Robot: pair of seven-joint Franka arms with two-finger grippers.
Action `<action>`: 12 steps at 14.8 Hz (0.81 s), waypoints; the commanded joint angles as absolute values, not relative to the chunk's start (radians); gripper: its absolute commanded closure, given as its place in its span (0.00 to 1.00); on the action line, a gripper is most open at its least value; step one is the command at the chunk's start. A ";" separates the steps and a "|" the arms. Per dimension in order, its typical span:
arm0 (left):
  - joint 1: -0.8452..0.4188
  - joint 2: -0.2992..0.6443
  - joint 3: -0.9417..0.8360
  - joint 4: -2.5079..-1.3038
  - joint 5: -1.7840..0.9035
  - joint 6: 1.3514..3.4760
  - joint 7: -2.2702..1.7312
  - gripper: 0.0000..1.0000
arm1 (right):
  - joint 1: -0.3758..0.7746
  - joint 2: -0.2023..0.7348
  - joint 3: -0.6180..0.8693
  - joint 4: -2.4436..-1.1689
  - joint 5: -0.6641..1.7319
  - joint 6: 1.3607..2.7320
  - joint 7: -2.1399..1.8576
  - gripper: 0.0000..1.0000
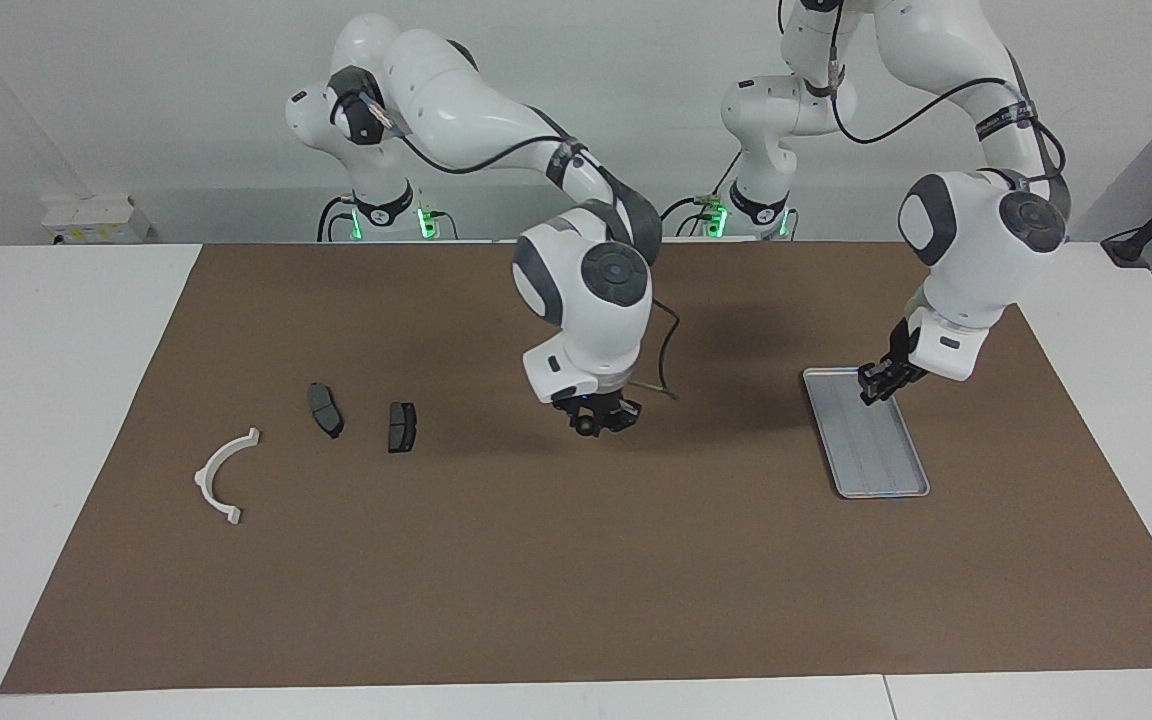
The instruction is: Place bearing gear from tray to pile
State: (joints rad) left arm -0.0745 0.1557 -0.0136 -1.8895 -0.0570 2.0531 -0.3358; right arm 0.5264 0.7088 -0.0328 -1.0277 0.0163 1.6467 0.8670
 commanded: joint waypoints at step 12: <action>-0.540 0.442 -0.002 -1.772 -0.040 2.255 -0.848 0.86 | 0.071 0.443 -0.009 -1.489 -0.008 1.897 -0.146 1.00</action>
State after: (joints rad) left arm -0.5291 0.4638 -0.0164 -1.7386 -0.0553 2.2335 -0.8366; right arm 0.0713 0.5427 -0.0241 -1.2584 0.0122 1.7394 -0.1299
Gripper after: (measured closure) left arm 0.758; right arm 0.652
